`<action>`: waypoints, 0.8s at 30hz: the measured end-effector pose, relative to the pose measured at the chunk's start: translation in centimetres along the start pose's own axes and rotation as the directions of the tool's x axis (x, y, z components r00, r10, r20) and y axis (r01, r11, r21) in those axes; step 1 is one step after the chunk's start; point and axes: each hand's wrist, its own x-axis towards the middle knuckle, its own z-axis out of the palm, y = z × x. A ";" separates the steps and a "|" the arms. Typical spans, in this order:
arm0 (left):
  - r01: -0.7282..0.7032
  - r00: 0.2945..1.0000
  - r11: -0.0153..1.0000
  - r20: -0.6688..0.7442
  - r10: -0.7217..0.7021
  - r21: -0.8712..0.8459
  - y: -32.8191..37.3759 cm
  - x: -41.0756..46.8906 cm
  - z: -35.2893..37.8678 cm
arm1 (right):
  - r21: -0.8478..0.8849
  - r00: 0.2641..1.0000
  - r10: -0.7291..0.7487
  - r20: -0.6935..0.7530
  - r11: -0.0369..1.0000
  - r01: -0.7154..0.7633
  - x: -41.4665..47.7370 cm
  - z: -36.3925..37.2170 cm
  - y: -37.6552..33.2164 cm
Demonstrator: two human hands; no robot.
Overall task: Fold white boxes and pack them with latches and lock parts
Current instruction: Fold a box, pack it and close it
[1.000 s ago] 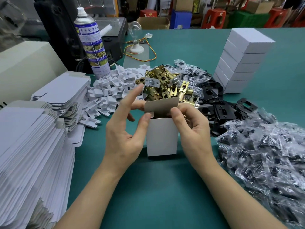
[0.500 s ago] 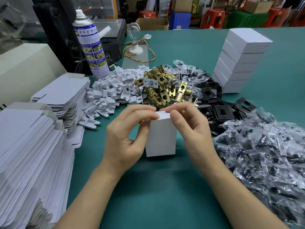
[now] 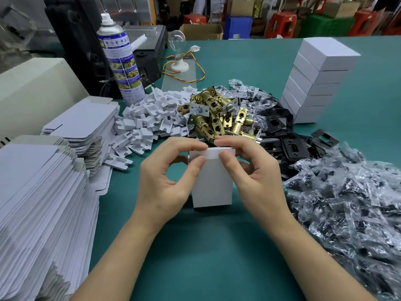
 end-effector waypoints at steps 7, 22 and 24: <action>0.059 0.998 0.997 -0.021 -0.060 -0.041 0.3 0.0 0.3 | 0.035 0.998 0.042 -0.036 0.999 -0.041 -0.2 0.2 -0.3; 0.120 0.993 0.975 0.028 -0.117 -0.189 -0.2 -0.1 0.1 | 0.074 0.999 -0.017 0.030 0.997 0.015 0.1 -0.3 0.1; 0.132 0.991 0.968 0.041 -0.126 -0.214 -0.3 -0.1 0.1 | 0.081 0.999 -0.021 0.044 0.997 0.018 0.1 -0.5 0.2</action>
